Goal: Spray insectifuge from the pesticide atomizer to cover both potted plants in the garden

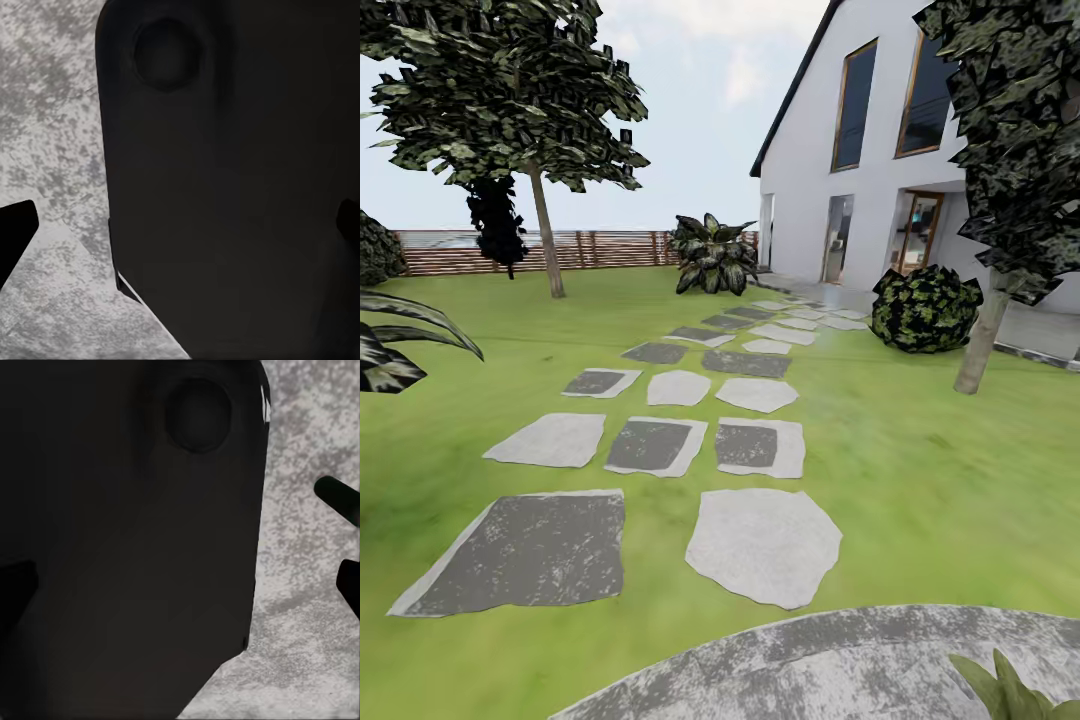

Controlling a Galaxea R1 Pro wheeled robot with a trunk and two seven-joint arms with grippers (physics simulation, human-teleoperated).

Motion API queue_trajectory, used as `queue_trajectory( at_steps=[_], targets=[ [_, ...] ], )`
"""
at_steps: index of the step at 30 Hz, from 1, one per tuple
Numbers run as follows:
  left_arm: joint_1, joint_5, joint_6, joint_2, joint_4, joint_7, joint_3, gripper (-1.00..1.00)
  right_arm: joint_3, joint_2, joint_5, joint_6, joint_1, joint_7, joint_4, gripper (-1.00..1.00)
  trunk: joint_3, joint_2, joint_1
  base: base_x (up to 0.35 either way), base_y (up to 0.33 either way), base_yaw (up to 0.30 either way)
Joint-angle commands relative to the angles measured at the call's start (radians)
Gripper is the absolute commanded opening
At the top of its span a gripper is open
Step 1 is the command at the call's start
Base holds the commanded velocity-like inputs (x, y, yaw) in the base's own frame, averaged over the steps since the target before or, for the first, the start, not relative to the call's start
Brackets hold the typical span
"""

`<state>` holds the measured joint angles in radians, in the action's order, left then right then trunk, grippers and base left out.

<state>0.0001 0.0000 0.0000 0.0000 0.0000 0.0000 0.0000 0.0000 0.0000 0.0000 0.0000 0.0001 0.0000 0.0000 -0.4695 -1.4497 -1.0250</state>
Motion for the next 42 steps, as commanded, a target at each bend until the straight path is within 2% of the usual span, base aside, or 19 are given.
queue_trajectory(
  at_steps=[1,3,5,9,13,19,26,30,31,36,39,42],
  targets=[
    [-0.006,-0.006,-0.006,0.006,-0.006,0.006,0.002,1.00,0.000,-0.006,0.006,-0.006,-0.006,-0.002,-0.006,1.00,0.000,0.000,0.000,0.000,0.000,0.000],
    [-0.018,-0.003,-0.017,0.009,-0.017,0.005,0.002,1.00,0.001,-0.012,0.015,-0.017,-0.011,-0.002,-0.017,1.00,0.000,0.000,0.000,0.000,0.000,0.000],
    [-0.029,0.004,-0.028,-0.002,-0.029,0.001,0.002,1.00,0.002,0.000,0.005,-0.028,-0.015,-0.003,-0.029,1.00,0.000,0.000,0.000,0.000,0.000,0.000],
    [-0.006,0.007,-0.017,-0.009,-0.012,-0.008,0.002,1.00,0.002,0.021,-0.002,-0.018,-0.033,-0.003,-0.045,1.00,0.000,0.000,0.000,0.000,0.000,0.000],
    [0.017,0.003,0.006,-0.006,0.010,-0.010,-0.002,1.00,0.002,0.023,-0.003,0.004,-0.035,-0.003,-0.037,1.00,0.000,0.000,0.000,0.000,0.000,0.000],
    [0.017,0.010,0.028,0.026,0.011,-0.012,0.001,1.00,0.000,0.016,-0.003,0.011,-0.035,-0.004,-0.042,1.00,0.000,0.000,0.000,-0.050,0.000,0.000],
    [0.009,0.009,0.020,0.037,-0.020,-0.012,0.003,1.00,0.000,0.012,-0.003,-0.008,-0.035,-0.006,-0.080,1.00,0.000,0.000,0.000,-0.298,0.046,0.000],
    [-0.011,0.010,0.020,0.059,-0.043,-0.011,0.004,1.00,0.000,0.002,-0.002,-0.031,-0.035,-0.006,-0.103,1.00,0.000,0.000,0.000,-0.280,0.197,0.000],
    [-0.049,0.009,0.019,0.065,-0.132,-0.010,0.003,1.00,0.000,-0.006,-0.002,-0.067,-0.035,-0.006,-0.256,1.00,0.000,0.000,0.000,-0.253,0.225,0.000],
    [-0.107,0.004,0.017,0.082,-0.279,-0.004,0.003,1.00,-0.002,-0.034,-0.002,-0.074,-0.036,-0.005,-0.450,1.00,0.000,0.000,0.000,-0.119,0.111,0.000],
    [-0.130,0.003,0.017,0.087,-0.400,-0.002,0.004,1.00,-0.003,-0.039,-0.003,-0.078,-0.037,-0.006,-0.567,1.00,0.000,0.000,0.000,-0.018,0.017,0.000],
    [-0.151,0.008,0.017,0.087,-0.469,0.000,0.006,1.00,-0.005,-0.041,-0.004,-0.118,-0.037,-0.006,-0.624,1.00,0.000,0.000,0.000,-0.005,0.005,0.000]
  ],
)
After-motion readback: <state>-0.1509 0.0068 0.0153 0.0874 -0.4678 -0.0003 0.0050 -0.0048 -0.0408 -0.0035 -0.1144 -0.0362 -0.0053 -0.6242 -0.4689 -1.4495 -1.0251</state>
